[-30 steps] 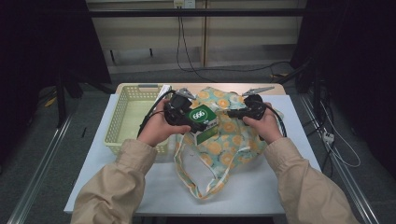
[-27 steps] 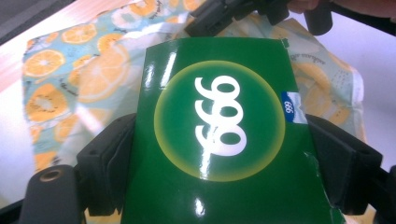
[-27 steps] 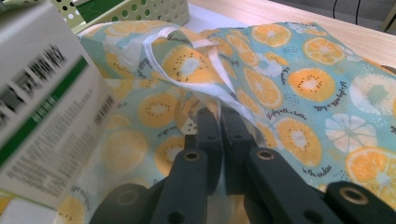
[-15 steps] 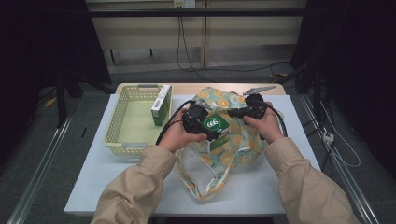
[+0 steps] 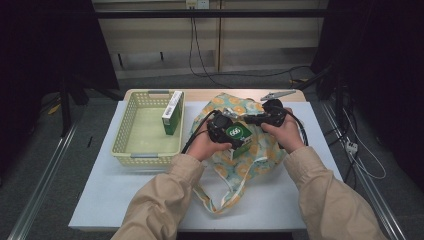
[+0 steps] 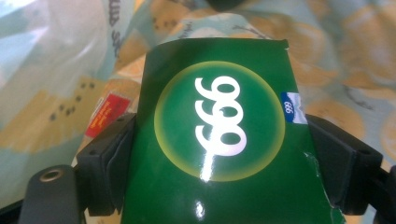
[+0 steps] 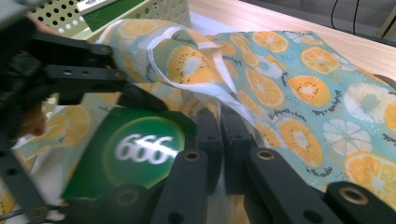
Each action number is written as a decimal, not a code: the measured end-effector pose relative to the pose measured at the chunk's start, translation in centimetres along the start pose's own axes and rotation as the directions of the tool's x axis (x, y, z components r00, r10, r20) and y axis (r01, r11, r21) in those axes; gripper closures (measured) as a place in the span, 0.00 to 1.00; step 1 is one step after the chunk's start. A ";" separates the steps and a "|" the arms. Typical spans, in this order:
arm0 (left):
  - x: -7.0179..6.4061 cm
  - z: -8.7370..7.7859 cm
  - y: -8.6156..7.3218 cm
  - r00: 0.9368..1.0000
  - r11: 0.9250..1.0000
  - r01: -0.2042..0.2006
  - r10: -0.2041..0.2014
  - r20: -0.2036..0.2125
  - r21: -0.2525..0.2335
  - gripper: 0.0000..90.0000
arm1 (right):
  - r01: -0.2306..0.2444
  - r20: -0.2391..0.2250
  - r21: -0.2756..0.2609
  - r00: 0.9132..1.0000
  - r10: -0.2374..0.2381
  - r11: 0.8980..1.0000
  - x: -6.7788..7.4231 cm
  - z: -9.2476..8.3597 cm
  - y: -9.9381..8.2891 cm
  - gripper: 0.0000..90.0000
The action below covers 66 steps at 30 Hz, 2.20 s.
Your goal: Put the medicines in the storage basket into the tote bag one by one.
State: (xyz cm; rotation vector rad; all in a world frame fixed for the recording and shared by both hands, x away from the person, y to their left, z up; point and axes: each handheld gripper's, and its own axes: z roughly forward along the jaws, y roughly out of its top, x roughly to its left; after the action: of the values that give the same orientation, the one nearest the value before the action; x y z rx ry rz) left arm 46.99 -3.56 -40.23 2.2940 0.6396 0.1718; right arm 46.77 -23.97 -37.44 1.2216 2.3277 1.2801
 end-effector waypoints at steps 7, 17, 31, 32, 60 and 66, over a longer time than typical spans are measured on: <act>1.4 1.3 0.6 0.998 0.998 0.036 -0.038 -0.047 -0.045 0.19 | -0.008 -0.004 0.000 1.000 0.008 1.000 0.1 0.2 0.0 0.98; 3.5 2.6 1.9 0.990 0.998 0.048 -0.054 -0.130 -0.045 0.17 | -0.009 -0.008 -0.005 1.000 0.009 1.000 0.4 0.1 0.2 0.98; 2.1 -2.2 1.0 0.999 0.996 0.048 -0.049 -0.015 -0.070 0.12 | -0.016 0.000 -0.004 1.000 0.016 1.000 0.2 0.4 -0.1 0.98; 2.0 -2.7 0.9 0.998 0.996 0.056 -0.056 -0.008 -0.063 0.12 | -0.016 0.001 -0.002 1.000 0.016 1.000 0.2 0.4 -0.1 0.98; 8.6 -14.8 -3.5 0.977 0.994 0.096 -0.105 -0.186 -0.053 0.13 | -0.014 -0.006 0.002 1.000 0.014 1.000 0.4 0.3 -0.5 0.98; 11.4 -15.3 -5.2 0.954 0.984 0.162 -0.174 -0.243 -0.070 0.13 | -0.013 -0.009 0.000 1.000 0.013 1.000 0.4 0.4 -0.5 0.98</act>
State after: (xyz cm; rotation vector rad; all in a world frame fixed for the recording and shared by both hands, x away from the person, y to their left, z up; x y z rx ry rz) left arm 50.16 14.75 -33.55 2.1759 0.9444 0.3937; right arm 46.45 -23.55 -38.04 1.2359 2.3296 1.2933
